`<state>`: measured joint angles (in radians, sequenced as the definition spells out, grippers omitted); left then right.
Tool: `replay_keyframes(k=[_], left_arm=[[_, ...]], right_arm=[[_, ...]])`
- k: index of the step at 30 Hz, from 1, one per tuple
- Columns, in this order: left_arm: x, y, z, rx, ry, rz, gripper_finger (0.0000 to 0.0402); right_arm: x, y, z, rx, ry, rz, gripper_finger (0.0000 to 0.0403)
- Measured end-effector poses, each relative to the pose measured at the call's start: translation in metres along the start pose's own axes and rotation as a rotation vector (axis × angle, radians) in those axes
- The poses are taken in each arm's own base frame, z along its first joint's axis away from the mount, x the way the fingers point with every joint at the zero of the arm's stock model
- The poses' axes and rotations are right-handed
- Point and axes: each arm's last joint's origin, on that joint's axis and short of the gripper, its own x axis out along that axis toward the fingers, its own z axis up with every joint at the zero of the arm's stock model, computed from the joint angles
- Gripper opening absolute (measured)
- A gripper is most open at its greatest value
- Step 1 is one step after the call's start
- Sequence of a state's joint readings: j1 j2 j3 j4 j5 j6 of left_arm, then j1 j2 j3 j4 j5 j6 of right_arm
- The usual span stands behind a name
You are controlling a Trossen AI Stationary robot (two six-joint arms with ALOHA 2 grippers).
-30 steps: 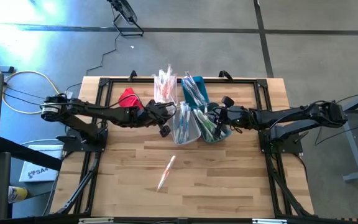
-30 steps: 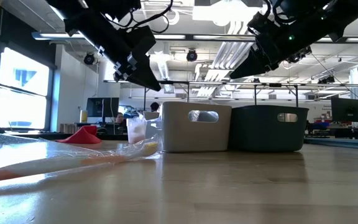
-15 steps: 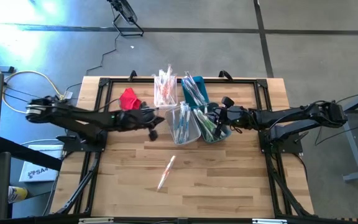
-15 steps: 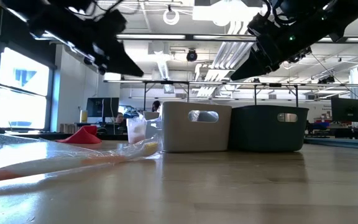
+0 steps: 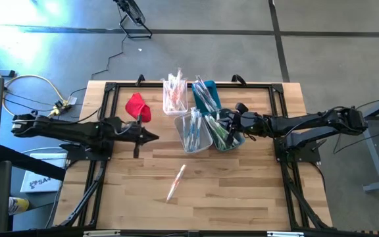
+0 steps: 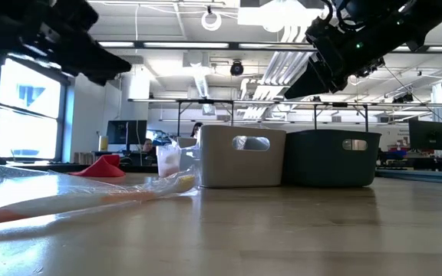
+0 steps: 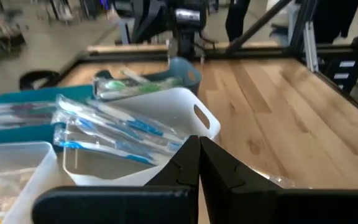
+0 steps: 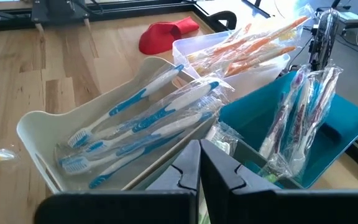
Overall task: Pick & Place Toothbrushes
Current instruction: Adjust the bins
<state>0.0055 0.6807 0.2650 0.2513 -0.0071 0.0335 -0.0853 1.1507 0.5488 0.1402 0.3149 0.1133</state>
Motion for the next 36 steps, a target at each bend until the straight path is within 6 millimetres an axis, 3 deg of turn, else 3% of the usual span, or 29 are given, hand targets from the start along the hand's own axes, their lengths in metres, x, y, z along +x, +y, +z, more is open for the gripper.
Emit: replay_keyframes(k=[12,17,24,28,36], left_arm=[[-0.027,-0.002,-0.031,-0.01,-0.16,-0.031,0.0003],[-0.027,-0.002,-0.033,-0.01,-0.14,-0.038,0.0003],[-0.026,-0.002,-0.041,-0.013,-0.067,-0.04,0.0003],[-0.026,-0.002,-0.045,-0.037,-0.022,-0.041,0.0003],[-0.026,-0.003,-0.047,-0.072,-0.001,-0.041,0.0003]], right_arm=[[0.0,0.0,0.0,0.025,0.0,0.0,0.0003],[0.0,0.0,0.0,0.028,0.0,0.0,0.0003],[-0.003,-0.003,-0.002,0.203,0.012,-0.059,0.0003],[-0.003,-0.004,-0.01,0.259,0.089,-0.104,0.0003],[-0.012,-0.015,-0.038,0.393,0.295,-0.356,0.0003]])
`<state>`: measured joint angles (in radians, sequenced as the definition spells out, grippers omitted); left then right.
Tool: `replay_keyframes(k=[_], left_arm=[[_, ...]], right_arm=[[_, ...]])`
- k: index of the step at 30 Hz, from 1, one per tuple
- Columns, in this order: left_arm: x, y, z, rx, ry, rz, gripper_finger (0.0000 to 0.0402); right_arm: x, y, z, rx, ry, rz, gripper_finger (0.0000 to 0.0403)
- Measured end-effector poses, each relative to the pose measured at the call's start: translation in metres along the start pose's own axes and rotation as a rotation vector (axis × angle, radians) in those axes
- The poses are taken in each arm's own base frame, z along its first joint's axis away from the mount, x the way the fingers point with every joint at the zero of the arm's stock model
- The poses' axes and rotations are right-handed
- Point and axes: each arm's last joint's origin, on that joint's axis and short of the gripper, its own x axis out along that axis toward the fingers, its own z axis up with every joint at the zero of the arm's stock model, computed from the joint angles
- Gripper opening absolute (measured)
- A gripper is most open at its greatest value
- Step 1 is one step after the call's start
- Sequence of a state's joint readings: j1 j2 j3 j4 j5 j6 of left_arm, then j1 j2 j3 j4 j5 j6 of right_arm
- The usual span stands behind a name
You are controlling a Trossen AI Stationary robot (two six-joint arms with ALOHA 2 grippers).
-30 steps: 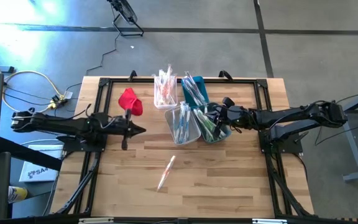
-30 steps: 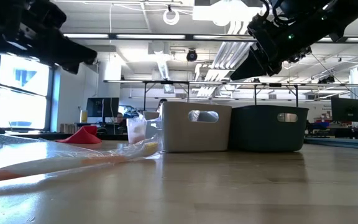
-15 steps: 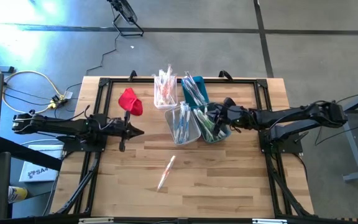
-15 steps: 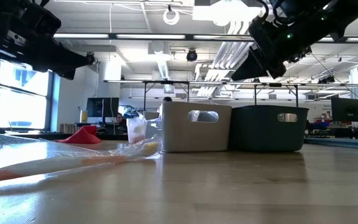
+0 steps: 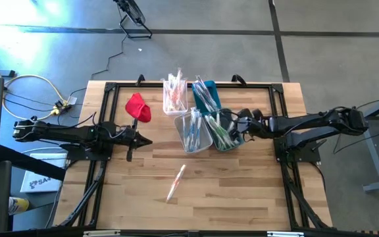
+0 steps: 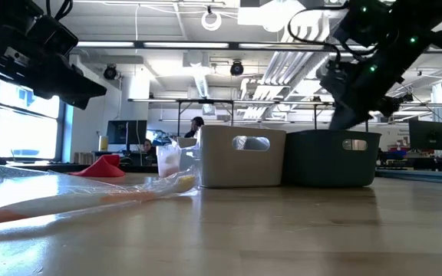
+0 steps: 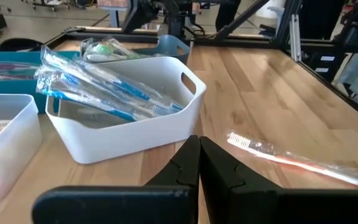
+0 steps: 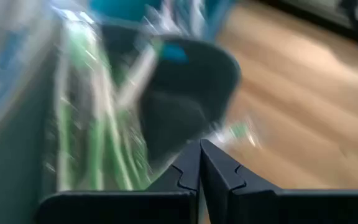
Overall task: Pick & Place Toothbrushes
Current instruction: Adjust the bins
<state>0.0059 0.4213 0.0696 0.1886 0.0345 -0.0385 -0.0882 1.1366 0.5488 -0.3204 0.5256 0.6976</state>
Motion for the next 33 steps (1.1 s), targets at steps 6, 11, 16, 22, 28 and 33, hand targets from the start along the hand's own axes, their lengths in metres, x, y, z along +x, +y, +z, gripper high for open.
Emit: replay_keyframes(k=[6,11,16,22,28,33], left_arm=[[0.0,0.0,0.0,0.0,0.0,0.0,0.0003],[0.0,0.0,0.0,0.0,0.0,0.001,0.0003],[0.0,0.0,0.0,0.0,0.0,0.003,0.0003],[0.0,0.0,0.0,0.0,0.001,0.003,0.0003],[0.0,0.0,0.0,0.0,0.001,0.003,0.0003],[0.0,0.0,0.0,0.0,0.002,0.002,0.0003]], right_arm=[[0.002,-0.014,-0.01,0.074,0.145,-0.088,0.0002],[0.003,-0.024,-0.015,0.131,0.252,-0.136,0.0002],[0.01,-0.024,-0.025,0.199,0.379,-0.108,0.0002],[0.025,-0.021,-0.043,0.204,0.418,-0.131,0.0002],[0.043,-0.008,-0.04,0.186,0.283,-0.063,0.0002],[0.05,0.001,-0.034,0.18,0.209,0.023,0.0002]])
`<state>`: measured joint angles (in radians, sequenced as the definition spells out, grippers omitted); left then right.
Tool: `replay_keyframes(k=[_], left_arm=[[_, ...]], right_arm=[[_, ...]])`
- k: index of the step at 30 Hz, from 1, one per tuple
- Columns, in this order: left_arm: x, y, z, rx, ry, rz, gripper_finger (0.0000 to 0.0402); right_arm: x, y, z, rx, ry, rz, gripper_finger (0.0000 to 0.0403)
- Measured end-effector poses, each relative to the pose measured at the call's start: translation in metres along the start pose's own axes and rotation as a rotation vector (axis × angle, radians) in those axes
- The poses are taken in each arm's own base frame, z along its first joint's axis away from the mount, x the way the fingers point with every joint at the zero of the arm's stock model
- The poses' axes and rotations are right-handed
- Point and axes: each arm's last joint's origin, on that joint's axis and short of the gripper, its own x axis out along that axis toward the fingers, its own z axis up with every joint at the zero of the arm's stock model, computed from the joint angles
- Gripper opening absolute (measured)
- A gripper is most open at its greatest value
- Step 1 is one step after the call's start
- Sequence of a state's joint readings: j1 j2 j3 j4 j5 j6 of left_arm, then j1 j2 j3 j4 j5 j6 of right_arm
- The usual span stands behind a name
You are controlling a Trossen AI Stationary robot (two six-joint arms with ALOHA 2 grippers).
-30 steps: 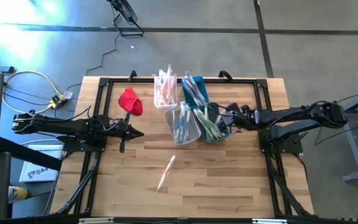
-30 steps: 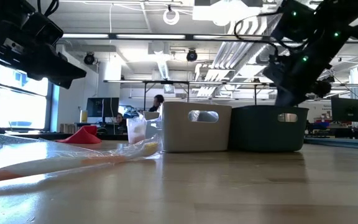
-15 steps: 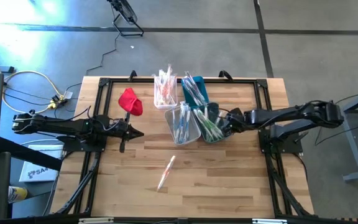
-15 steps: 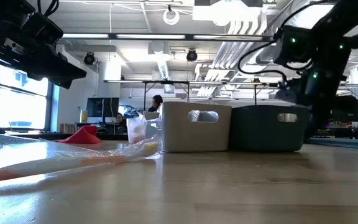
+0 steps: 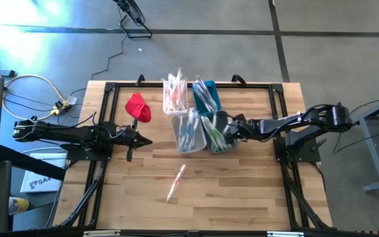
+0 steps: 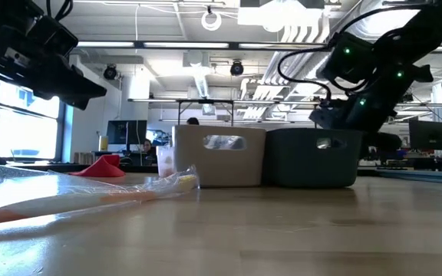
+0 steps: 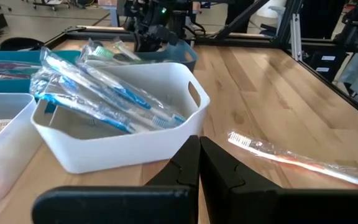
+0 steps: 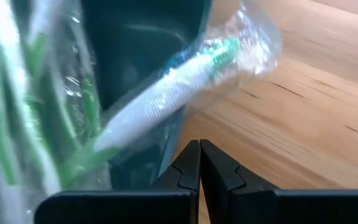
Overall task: Pick & Place Toothbrushes
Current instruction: Adjust the bins
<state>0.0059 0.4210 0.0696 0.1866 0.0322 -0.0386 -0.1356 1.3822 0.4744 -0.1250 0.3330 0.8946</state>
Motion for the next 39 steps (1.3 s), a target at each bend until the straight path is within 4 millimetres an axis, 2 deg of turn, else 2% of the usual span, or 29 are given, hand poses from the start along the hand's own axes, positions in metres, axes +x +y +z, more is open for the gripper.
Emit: replay_keyframes(k=[7,17,21,29,39], left_arm=[[0.0,0.0,0.0,0.0,0.005,0.0,0.0003],[0.0,0.0,0.0,0.002,0.004,0.001,0.0003],[0.0,0.001,0.0,0.007,0.002,0.024,0.0003],[0.0,0.001,0.0,0.007,0.002,0.043,0.0003],[0.0,0.001,0.0,0.007,0.003,0.044,0.0003]], right_arm=[[-0.001,0.012,0.006,0.028,-0.011,0.159,0.0002],[-0.006,0.027,-0.001,0.032,-0.029,0.255,0.0002],[0.001,0.035,-0.004,0.036,-0.051,0.297,0.0002],[0.03,0.044,-0.012,0.049,-0.061,0.344,0.0002],[0.024,0.067,-0.014,0.012,-0.065,0.388,0.0002]])
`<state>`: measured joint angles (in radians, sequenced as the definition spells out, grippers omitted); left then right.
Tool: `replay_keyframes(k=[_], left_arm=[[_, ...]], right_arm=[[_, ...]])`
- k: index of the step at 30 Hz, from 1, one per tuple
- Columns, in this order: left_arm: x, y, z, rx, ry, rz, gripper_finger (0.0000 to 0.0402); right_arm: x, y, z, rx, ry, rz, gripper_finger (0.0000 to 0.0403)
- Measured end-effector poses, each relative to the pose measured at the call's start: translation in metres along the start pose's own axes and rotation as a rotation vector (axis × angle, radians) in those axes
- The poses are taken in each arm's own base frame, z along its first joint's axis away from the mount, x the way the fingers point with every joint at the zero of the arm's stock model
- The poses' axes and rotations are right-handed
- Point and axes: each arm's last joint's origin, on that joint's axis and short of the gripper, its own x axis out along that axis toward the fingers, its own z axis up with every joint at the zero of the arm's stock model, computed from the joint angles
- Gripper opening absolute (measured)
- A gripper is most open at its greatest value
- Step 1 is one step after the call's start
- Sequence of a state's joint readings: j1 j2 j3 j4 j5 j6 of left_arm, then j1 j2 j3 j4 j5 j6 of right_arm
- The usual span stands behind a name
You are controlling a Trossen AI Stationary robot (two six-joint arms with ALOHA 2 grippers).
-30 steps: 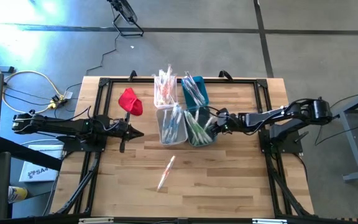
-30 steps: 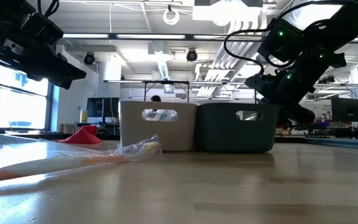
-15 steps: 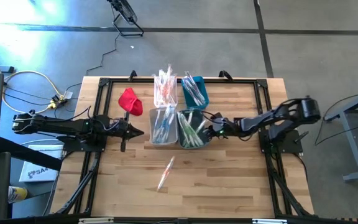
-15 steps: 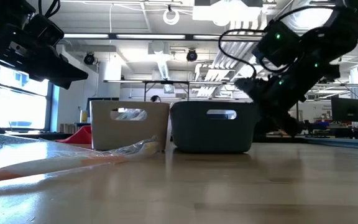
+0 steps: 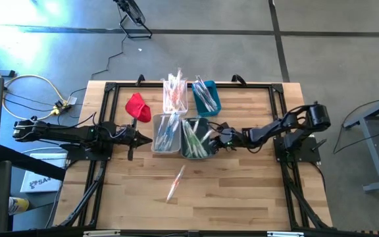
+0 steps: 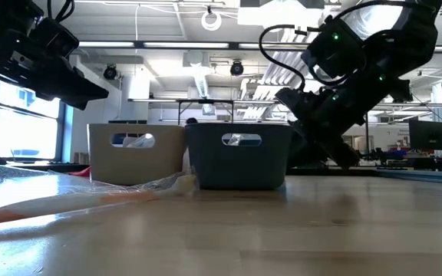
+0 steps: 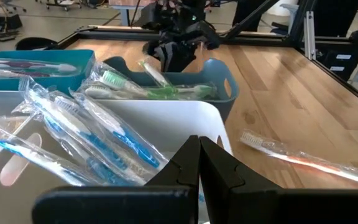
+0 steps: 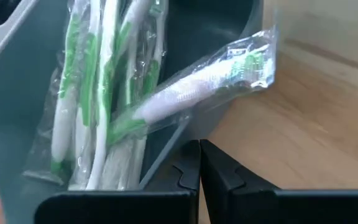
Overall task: Pick & Place Toothbrushes
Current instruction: Adjust the bins
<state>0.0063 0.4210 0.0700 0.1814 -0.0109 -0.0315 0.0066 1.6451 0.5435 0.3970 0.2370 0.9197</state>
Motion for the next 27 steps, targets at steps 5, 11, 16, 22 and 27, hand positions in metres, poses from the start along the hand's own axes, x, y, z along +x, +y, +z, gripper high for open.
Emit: replay_keyframes(k=[5,11,16,22,27], left_arm=[[0.0,0.003,0.001,-0.099,-0.013,0.117,0.0003],[-0.001,0.008,-0.005,-0.245,0.023,0.27,0.0003],[-0.003,0.012,-0.011,-0.372,0.032,0.428,0.0003],[-0.008,0.018,-0.021,-0.461,0.03,0.677,0.0003],[-0.01,0.019,-0.023,-0.506,0.024,0.744,0.0003]], right_arm=[[-0.003,0.007,-0.002,-0.053,-0.016,-0.11,0.0002],[-0.007,0.01,0.002,-0.087,0.0,-0.176,0.0002],[-0.016,0.019,0.01,-0.128,-0.096,-0.173,0.0002],[-0.037,0.033,0.019,-0.188,-0.223,-0.153,0.0002],[-0.047,0.038,0.021,-0.229,-0.273,-0.157,0.0002]])
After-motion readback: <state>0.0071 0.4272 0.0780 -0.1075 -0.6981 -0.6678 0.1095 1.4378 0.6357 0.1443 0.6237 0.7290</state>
